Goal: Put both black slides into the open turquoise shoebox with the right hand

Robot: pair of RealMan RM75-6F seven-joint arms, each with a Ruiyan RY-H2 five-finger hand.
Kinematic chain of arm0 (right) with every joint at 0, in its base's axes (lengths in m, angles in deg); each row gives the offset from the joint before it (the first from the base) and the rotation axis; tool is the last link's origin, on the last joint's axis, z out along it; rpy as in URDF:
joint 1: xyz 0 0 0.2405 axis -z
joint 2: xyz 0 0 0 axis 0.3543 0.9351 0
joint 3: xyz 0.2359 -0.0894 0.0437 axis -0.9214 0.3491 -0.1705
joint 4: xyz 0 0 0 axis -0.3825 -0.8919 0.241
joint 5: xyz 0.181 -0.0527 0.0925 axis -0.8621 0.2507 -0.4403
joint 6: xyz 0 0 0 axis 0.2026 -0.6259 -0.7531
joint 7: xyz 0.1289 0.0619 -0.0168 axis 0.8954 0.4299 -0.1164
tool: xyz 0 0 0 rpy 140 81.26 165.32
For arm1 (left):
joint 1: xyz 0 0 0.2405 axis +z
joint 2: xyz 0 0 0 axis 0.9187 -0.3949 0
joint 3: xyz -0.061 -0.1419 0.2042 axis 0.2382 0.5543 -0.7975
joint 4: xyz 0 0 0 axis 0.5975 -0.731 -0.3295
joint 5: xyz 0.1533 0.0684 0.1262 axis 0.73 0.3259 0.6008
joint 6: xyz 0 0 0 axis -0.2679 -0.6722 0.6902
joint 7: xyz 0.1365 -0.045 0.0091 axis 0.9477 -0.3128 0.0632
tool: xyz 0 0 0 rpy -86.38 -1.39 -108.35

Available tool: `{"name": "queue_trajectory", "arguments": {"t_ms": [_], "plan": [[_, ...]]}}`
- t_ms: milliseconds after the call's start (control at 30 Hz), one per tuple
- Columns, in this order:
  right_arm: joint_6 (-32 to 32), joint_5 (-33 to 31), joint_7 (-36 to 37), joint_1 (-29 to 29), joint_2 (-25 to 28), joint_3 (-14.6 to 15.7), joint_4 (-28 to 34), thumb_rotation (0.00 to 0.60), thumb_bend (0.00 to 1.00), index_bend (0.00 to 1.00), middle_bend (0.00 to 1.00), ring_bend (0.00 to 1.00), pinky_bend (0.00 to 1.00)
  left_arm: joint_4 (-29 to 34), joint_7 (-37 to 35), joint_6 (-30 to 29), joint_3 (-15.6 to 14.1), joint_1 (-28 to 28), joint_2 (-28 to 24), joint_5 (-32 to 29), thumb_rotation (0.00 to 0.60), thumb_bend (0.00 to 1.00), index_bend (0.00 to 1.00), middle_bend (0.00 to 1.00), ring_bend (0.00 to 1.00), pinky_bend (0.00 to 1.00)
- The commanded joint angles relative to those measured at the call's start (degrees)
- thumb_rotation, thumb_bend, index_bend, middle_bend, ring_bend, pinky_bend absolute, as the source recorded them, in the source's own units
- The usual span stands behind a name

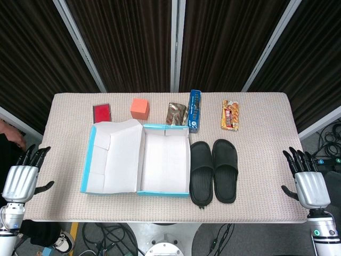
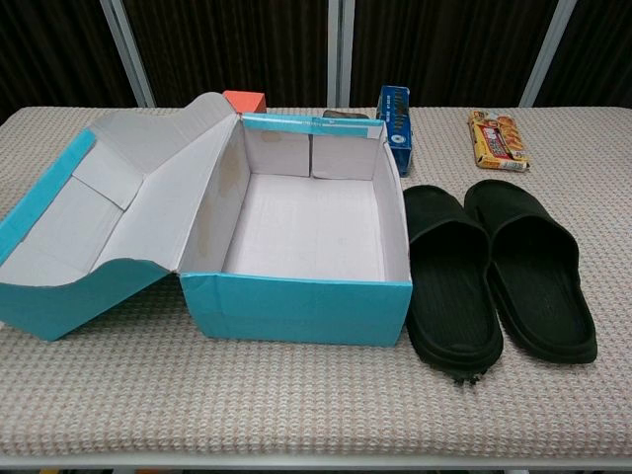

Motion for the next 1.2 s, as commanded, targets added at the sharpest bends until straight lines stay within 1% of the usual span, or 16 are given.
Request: {"name": "queue_trajectory", "arguments": {"t_ms": [33, 300, 533, 633, 767, 867, 967, 1067, 1167, 1200], "plan": [[0.0, -0.1, 0.1, 0.0, 0.1, 0.0, 0.0, 0.600, 0.03, 0.00, 0.00, 0.00, 0.04, 0.0, -0.1, 0.0, 0.0, 0.0, 0.0, 0.0, 0.600, 0.03, 0.09, 0.16, 0.04, 0.19], [0.7, -0.1, 0.8, -0.3, 0.5, 0.1, 0.5, 0.600, 0.03, 0.00, 0.00, 0.00, 0.04, 0.1, -0.1, 0.2, -0.3, 0.0, -0.1, 0.2, 0.600, 0.03, 0.09, 0.16, 0.04, 0.19], [2.2, -1.5, 1.7, -1.2, 1.3, -0.8, 1.7, 0.600, 0.03, 0.00, 0.00, 0.00, 0.04, 0.7, 0.7, 1.5, -0.6, -0.8, -0.6, 0.8, 0.600, 0.03, 0.09, 0.15, 0.04, 0.19], [2.9, -1.3, 1.3, -1.7, 1.4, -0.7, 1.7, 0.600, 0.04, 0.00, 0.00, 0.00, 0.05, 0.6, 0.3, 1.7, -0.9, -0.8, -0.6, 0.9, 0.600, 0.03, 0.09, 0.16, 0.04, 0.19], [2.7, 0.0, 2.1, -2.3, 1.4, -0.8, 1.2, 0.600, 0.04, 0.00, 0.03, 0.00, 0.08, 0.4, -0.7, 1.4, -0.5, -0.6, -0.6, 0.1, 0.600, 0.03, 0.09, 0.15, 0.04, 0.19], [2.7, 0.6, 2.5, -3.1, 1.6, -1.4, 1.2, 0.600, 0.03, 0.00, 0.07, 0.00, 0.13, 0.5, -0.9, 1.0, -0.5, -0.4, -0.6, 0.2, 0.600, 0.03, 0.09, 0.16, 0.04, 0.19], [4.2, 0.7, 1.9, -4.6, 2.4, -2.1, 2.2, 0.600, 0.03, 0.00, 0.08, 0.00, 0.14, 0.6, -0.6, 0.6, -0.7, -0.3, -0.7, 0.7, 0.600, 0.03, 0.09, 0.15, 0.04, 0.18], [6.9, -0.4, 0.9, -6.9, 3.4, -3.4, 3.8, 0.600, 0.03, 0.00, 0.09, 0.00, 0.14, 1.0, -0.4, 0.6, -0.9, -0.2, -0.9, 0.9, 0.600, 0.03, 0.09, 0.16, 0.04, 0.17], [10.8, -2.4, -0.4, -10.0, 3.9, -5.2, 5.8, 0.600, 0.03, 0.00, 0.10, 0.00, 0.15, 1.4, -0.2, 0.7, -1.1, -0.3, -1.1, 1.2, 0.600, 0.03, 0.09, 0.15, 0.04, 0.17], [13.1, -3.5, -0.6, -11.6, 4.0, -5.9, 6.8, 0.600, 0.03, 0.00, 0.11, 0.00, 0.17, 1.6, -0.1, 0.8, -1.1, -0.3, -1.1, 1.3, 0.600, 0.03, 0.09, 0.15, 0.04, 0.17]]}}
